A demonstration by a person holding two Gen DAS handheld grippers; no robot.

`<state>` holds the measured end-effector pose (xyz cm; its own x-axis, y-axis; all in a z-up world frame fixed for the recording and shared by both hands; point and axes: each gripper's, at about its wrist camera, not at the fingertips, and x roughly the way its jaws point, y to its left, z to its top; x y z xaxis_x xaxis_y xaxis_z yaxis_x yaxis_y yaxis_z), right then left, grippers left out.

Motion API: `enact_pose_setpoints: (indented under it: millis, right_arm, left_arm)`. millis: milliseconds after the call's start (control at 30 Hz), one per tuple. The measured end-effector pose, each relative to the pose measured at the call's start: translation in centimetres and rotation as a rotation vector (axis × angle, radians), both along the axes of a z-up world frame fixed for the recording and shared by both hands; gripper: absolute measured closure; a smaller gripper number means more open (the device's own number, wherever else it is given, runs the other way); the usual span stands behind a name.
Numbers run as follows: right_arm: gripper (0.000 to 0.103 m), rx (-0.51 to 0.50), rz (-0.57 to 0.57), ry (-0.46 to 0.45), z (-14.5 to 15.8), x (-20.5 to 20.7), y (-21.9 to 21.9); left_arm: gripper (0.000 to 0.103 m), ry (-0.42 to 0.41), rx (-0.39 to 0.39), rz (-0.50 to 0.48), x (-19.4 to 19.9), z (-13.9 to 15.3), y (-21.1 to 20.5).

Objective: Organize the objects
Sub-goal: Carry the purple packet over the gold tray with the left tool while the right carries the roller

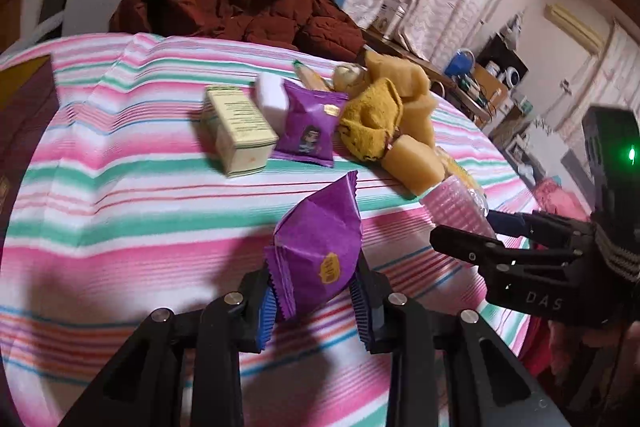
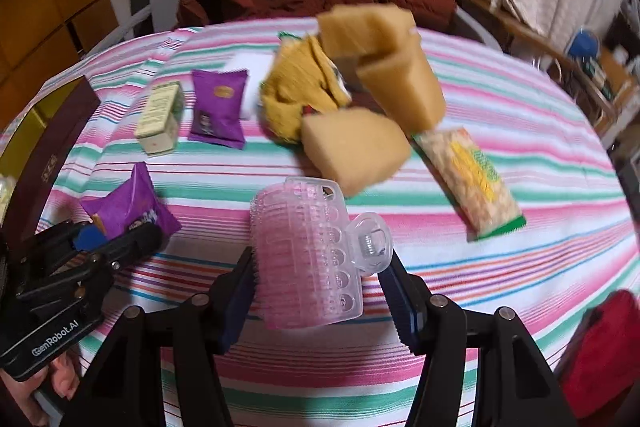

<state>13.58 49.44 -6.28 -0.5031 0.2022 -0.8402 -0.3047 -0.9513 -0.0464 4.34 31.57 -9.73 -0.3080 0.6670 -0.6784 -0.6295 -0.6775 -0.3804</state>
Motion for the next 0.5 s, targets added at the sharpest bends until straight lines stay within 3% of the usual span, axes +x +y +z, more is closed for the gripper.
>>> enact_pose_setpoints:
  millis: [200,500]
  right_arm:
    - [0.042,0.011,0.031,0.005,0.0,-0.3,-0.9]
    - [0.042,0.039,0.106,0.043,0.1,-0.7,-2.6]
  left_arm:
    - [0.071,-0.037,0.083,0.046,-0.2,0.9,-3.1]
    - [0.071,0.057,0.15,0.024,2.0,4.9,-6.8]
